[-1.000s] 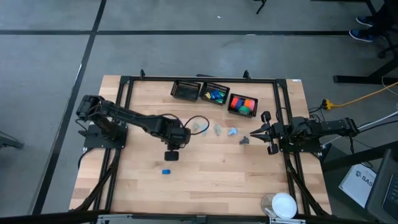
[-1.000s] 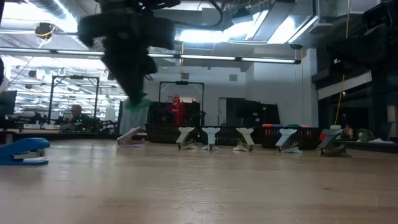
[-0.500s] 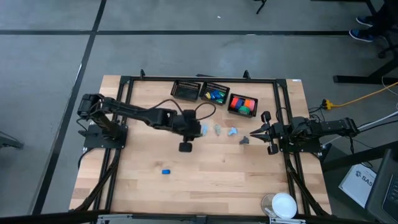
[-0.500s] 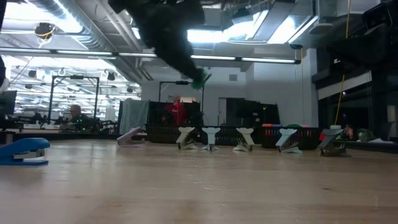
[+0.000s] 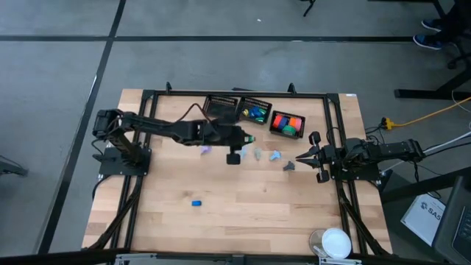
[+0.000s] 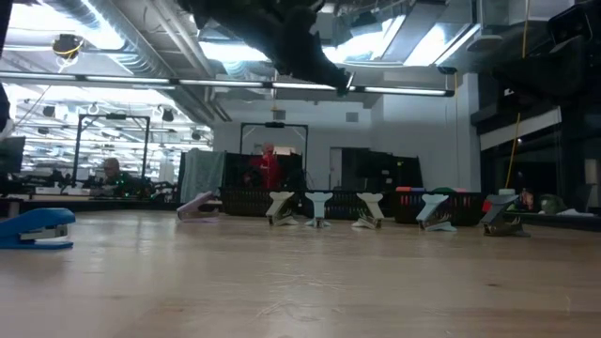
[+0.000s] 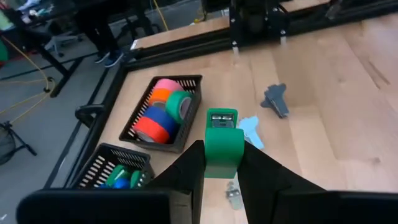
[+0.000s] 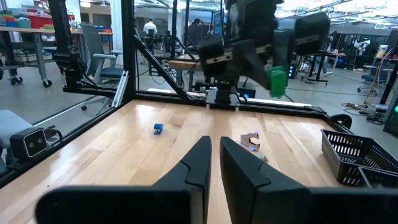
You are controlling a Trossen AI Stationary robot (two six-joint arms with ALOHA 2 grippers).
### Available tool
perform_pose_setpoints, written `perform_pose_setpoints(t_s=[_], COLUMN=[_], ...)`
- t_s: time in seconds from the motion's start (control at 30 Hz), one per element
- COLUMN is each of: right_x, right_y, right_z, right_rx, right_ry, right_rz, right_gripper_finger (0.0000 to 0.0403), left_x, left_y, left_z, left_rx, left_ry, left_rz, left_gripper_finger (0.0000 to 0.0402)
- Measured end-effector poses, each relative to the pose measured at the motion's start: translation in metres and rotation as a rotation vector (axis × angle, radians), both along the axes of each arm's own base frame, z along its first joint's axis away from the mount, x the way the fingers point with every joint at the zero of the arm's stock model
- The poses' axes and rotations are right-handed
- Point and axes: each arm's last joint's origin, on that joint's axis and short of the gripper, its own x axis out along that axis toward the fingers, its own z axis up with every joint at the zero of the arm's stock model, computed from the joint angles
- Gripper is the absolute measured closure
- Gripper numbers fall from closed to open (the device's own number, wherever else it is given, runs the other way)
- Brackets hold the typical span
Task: Pick and place Stapler, Stapler remover, tape
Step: Put the green stapler into the middle black bin
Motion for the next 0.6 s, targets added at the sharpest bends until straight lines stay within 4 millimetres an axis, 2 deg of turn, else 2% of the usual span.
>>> perform_pose_setpoints(t_s=[0.33,0.6], right_x=[0.000,0.000], right_y=[0.000,0.000], right_z=[0.000,0.000], right_rx=[0.000,0.000], right_ry=[0.000,0.000], right_rz=[0.000,0.000], right_gripper_finger=[0.0363,0.0363], left_x=[0.006,0.019], left_y=[0.026,0.043], left_z=[0.000,-0.021], left_rx=[-0.020,-0.034], left_ry=[-0.079,-0.100], left_rz=[0.070,0.075], left_gripper_finger=[0.0330,0.0329])
